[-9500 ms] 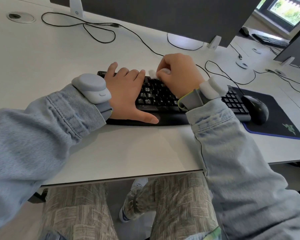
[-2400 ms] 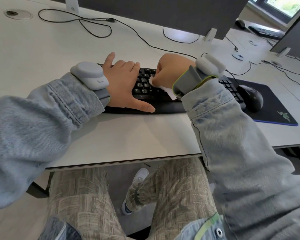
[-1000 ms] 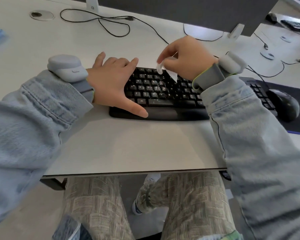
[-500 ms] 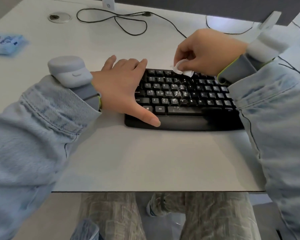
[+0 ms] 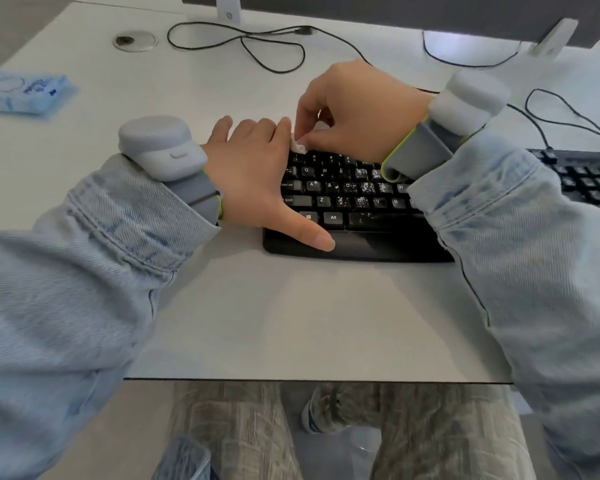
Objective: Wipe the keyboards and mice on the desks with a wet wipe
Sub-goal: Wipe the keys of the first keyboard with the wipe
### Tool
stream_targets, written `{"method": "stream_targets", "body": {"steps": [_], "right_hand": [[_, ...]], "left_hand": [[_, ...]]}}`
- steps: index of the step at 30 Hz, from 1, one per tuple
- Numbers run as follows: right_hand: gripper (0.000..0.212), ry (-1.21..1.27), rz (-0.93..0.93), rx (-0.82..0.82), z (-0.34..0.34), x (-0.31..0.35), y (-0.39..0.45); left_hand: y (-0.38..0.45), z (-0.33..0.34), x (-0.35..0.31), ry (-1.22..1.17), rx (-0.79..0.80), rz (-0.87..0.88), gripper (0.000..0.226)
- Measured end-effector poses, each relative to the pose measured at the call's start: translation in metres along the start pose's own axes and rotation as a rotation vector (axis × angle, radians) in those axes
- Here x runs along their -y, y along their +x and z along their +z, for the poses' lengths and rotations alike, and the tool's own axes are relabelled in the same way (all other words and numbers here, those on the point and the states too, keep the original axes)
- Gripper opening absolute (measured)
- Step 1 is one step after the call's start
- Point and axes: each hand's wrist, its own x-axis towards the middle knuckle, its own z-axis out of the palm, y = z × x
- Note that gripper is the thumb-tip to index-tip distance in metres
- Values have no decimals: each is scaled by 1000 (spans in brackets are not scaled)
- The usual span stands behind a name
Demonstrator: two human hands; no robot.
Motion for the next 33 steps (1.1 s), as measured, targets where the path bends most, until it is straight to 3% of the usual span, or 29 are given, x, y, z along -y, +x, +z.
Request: {"method": "stream_targets", "body": {"steps": [7,18,24,28,33], "right_hand": [[7,25,118,44,-8,-6,-15],[9,-143,373,146,-31,-37,-49],[13,-11,181,-185,-16,-21,-34],[14,-51,80,-191,-1,-14,-24],[16,-54,99,-107,3,-21,-27]], "left_hand": [[-1,-1,-1,49,25,-22,166],[1,-2,0,53,49,-7,170],[5,-3,-2,14,-22,152,157],[10,0,-3,-28,-74,214,142],[10,2,-8,33,-36,185,165]]}}
